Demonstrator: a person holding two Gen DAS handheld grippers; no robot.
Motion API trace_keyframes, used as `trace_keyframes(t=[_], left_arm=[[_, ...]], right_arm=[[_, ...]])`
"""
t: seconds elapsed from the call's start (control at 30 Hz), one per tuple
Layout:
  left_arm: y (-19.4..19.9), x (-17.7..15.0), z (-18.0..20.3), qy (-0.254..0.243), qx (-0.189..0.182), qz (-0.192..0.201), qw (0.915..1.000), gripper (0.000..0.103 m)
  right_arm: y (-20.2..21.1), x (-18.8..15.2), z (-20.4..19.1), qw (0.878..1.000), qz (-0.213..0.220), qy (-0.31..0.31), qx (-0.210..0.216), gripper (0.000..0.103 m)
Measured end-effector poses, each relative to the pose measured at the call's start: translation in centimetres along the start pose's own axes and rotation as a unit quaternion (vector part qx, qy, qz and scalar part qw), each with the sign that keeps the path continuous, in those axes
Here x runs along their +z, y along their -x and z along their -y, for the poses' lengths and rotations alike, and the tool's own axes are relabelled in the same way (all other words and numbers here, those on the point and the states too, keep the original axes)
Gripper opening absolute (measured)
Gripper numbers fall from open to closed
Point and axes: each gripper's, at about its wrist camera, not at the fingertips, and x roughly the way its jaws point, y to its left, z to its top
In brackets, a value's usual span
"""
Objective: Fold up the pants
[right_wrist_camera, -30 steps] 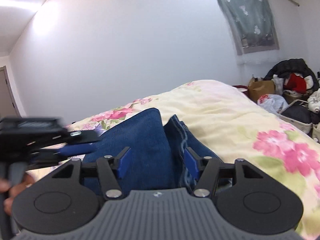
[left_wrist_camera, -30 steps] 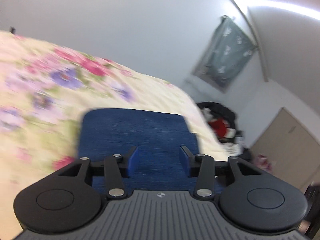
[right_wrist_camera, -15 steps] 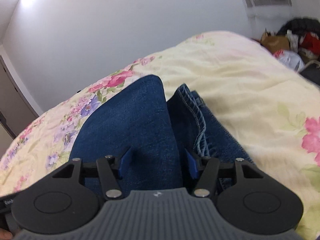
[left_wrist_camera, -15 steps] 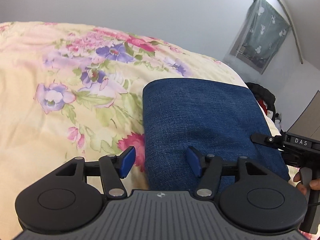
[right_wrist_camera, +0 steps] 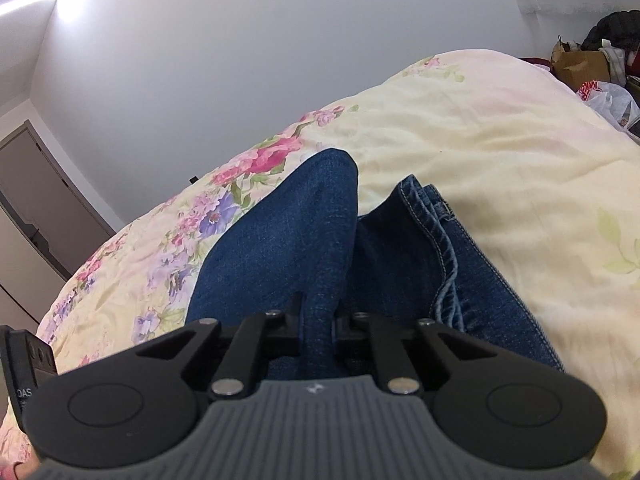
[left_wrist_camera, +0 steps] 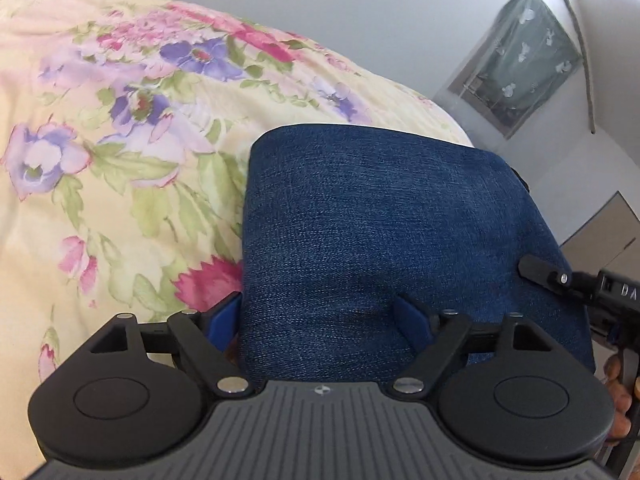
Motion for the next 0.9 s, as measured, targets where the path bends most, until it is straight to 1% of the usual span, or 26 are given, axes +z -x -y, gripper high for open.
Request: trace_keyframes(t=[0.07, 0.2, 0.27, 0.3, 0.37, 0.4, 0.43, 0.47, 0.53, 0.6, 0.63, 0.7, 0.77, 0.83, 0.9], left_arm=[[0.4, 0.1, 0.7, -0.010, -0.004, 0.003, 0.9999, 0.095], [0.9, 0.2, 2.3, -0.036, -0.005, 0.004, 0.9993, 0.095], [0.8, -0.1, 3.1, -0.062, 0.008, 0.004, 0.9980, 0.095], [0.6, -0.4, 3.5, -0.078, 0.018, 0.003, 0.9968, 0.095], [0.5, -1.0, 4.0, -0.091, 0.028, 0.002, 0.9954, 0.095], [0.5, -1.3, 4.0, -0.096, 0.029, 0.004, 0.9949, 0.095], [0.5, -1.5, 4.0, -0.100, 0.029, 0.004, 0.9946, 0.095], [0.5, -1.6, 3.9, -0.096, 0.029, 0.002, 0.9950, 0.095], [0.1, -1.7, 3.4, -0.071, 0.025, -0.012, 0.9971, 0.095], [0.2, -1.4, 2.9, -0.050, 0.020, -0.018, 0.9984, 0.094], [0.6, -1.2, 2.8, -0.047, 0.020, -0.017, 0.9986, 0.089], [1.8, -0.9, 3.1, -0.060, 0.030, -0.009, 0.9977, 0.086], [3.2, -0.7, 4.0, -0.088, 0.038, 0.008, 0.9953, 0.085], [4.6, -0.6, 5.0, -0.106, 0.031, 0.021, 0.9937, 0.085], [5.6, -0.8, 6.1, -0.112, 0.013, 0.023, 0.9934, 0.085]], right_arm=[[0.6, 0.6, 0.2, 1.000, 0.010, -0.018, 0.014, 0.005], [2.0, 2.1, 0.2, 1.000, 0.024, -0.005, 0.008, 0.005], [2.6, 2.4, 0.8, 1.000, 0.028, -0.010, -0.002, 0.005], [2.7, 2.3, 1.2, 1.000, 0.025, -0.011, -0.006, 0.005], [1.9, 1.6, 2.2, 1.000, 0.006, -0.002, -0.030, 0.005], [1.4, 1.0, 2.8, 0.999, 0.000, -0.008, -0.039, 0.005], [1.0, 0.4, 3.7, 0.999, -0.001, -0.023, -0.038, 0.005], [0.8, -0.1, 4.5, 0.999, 0.004, -0.039, -0.033, 0.005], [0.7, -0.8, 6.0, 0.997, 0.014, -0.072, -0.016, 0.005], [0.3, -1.7, 6.5, 0.997, 0.019, -0.066, -0.017, 0.006], [0.2, -1.9, 6.5, 0.997, 0.022, -0.066, -0.017, 0.006], [0.8, -1.8, 6.1, 0.998, 0.033, -0.056, -0.016, 0.013], [2.4, -1.2, 4.9, 0.998, 0.045, -0.036, -0.029, 0.027], [4.6, -0.5, 3.2, 0.996, 0.072, -0.005, -0.046, 0.033], [6.7, -0.1, 1.4, 0.996, 0.089, 0.023, -0.022, 0.033]])
